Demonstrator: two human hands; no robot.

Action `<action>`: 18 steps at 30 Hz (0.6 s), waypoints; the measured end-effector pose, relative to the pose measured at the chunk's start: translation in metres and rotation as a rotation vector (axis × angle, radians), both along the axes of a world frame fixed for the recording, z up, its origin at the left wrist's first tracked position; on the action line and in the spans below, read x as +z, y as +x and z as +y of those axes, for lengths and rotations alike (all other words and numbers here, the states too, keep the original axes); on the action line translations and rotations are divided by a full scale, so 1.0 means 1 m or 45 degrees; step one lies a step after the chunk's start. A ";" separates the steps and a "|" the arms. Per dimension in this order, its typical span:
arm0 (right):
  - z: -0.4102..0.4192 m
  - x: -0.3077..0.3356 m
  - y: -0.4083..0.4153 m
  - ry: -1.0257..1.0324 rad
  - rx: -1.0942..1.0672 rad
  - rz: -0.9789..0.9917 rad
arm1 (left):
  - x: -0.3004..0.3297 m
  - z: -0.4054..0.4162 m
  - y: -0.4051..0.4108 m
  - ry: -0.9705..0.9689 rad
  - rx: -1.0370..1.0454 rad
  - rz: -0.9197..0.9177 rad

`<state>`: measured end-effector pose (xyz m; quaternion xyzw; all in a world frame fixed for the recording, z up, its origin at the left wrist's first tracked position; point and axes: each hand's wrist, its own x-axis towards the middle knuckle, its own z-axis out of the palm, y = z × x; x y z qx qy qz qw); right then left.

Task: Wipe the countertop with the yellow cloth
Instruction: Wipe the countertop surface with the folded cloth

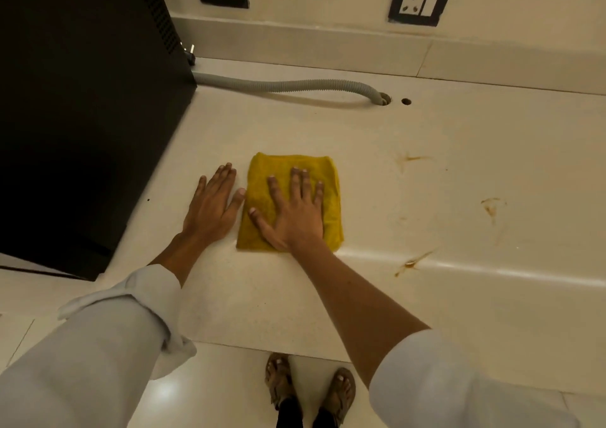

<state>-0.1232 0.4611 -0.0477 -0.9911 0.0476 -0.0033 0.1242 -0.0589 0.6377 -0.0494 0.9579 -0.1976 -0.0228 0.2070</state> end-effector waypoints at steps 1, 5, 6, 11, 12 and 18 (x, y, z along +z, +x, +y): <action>0.001 -0.001 -0.011 0.006 -0.004 -0.009 | 0.001 -0.001 -0.002 -0.035 0.024 -0.002; -0.001 -0.002 -0.059 0.026 -0.006 -0.029 | 0.004 -0.017 -0.018 -0.096 0.059 0.002; -0.005 -0.002 -0.069 0.027 -0.005 -0.033 | 0.006 -0.025 -0.024 -0.115 0.057 0.006; -0.044 -0.001 -0.109 0.045 -0.092 -0.043 | 0.012 -0.069 -0.047 -0.082 0.020 0.037; -0.054 0.000 -0.114 0.041 -0.114 -0.039 | 0.012 -0.077 -0.050 -0.045 0.006 0.049; -0.112 0.000 -0.132 -0.016 -0.272 -0.027 | 0.002 -0.098 -0.056 0.154 -0.005 0.034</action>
